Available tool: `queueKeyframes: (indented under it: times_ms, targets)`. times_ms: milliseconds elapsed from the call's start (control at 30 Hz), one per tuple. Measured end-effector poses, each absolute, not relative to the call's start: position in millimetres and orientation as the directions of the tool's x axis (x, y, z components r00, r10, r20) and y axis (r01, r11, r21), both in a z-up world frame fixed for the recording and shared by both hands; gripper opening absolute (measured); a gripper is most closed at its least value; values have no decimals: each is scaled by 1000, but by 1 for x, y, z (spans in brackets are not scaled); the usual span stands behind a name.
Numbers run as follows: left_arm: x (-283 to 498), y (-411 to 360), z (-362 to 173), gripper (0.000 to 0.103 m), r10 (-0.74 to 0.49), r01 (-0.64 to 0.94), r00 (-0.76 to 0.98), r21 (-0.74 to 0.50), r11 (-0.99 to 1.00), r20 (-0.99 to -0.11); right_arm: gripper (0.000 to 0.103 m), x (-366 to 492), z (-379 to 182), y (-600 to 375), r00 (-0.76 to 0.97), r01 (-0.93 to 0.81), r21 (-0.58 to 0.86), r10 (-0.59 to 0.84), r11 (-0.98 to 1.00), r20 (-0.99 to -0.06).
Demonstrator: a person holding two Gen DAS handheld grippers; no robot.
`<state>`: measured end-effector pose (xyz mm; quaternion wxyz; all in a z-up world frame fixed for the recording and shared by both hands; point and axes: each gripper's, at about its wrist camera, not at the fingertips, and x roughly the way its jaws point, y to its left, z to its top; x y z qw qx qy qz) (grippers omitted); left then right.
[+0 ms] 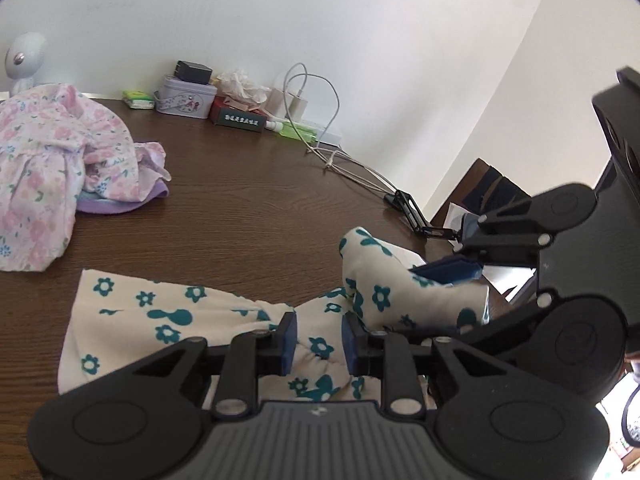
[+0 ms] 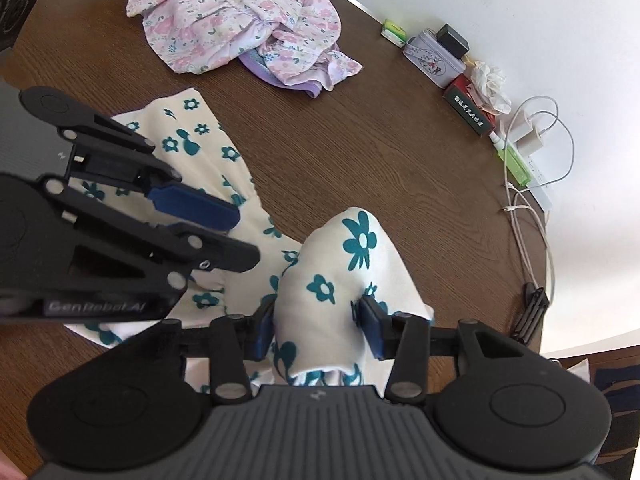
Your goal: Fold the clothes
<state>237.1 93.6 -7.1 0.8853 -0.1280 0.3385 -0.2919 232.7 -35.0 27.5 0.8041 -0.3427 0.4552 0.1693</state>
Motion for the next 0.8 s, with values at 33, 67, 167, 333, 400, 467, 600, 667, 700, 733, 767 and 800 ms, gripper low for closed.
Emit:
queueKeyframes:
  times_ms: [33,67,167,333,400,467,600,667,700,733,767,800]
  targets:
    - [238,99,-7,23,-601,416,608,-437,798,-518,52,231,27,-35,527,-586,-382,-22,715,-849]
    - [239,103,-6,23,-597,403,616,-446,799,-513,53,229,28,-35,527,-587,-360,4,725,-850]
    - [241,113,-6,27,-588,373,635,-468,801,-501,63,227,30,-42,529,-587,-285,92,758,-843]
    - [241,118,-5,30,-587,365,645,-477,799,-489,66,220,54,-82,545,-538,-36,316,842,-777]
    - [242,117,-4,31,-584,366,651,-474,801,-485,66,210,66,-104,572,-516,73,407,853,-712]
    - [239,115,2,32,-581,376,665,-462,803,-469,67,199,73,-136,618,-484,146,456,863,-640]
    - [229,99,24,34,-608,449,679,-423,787,-411,64,193,58,-182,667,-415,198,445,888,-597]
    - [229,80,34,34,-621,486,672,-393,781,-403,52,201,45,-196,656,-389,255,460,885,-599]
    - [230,69,38,34,-624,501,668,-376,780,-405,47,206,40,-199,649,-392,276,476,878,-594]
    - [232,58,41,33,-626,515,663,-358,779,-410,47,210,35,-200,642,-398,292,491,870,-589]
    - [235,47,43,33,-624,524,661,-340,781,-417,47,212,31,-198,636,-413,294,504,862,-584]
    - [237,37,44,32,-618,528,660,-321,786,-427,47,213,27,-195,629,-431,294,517,853,-580]
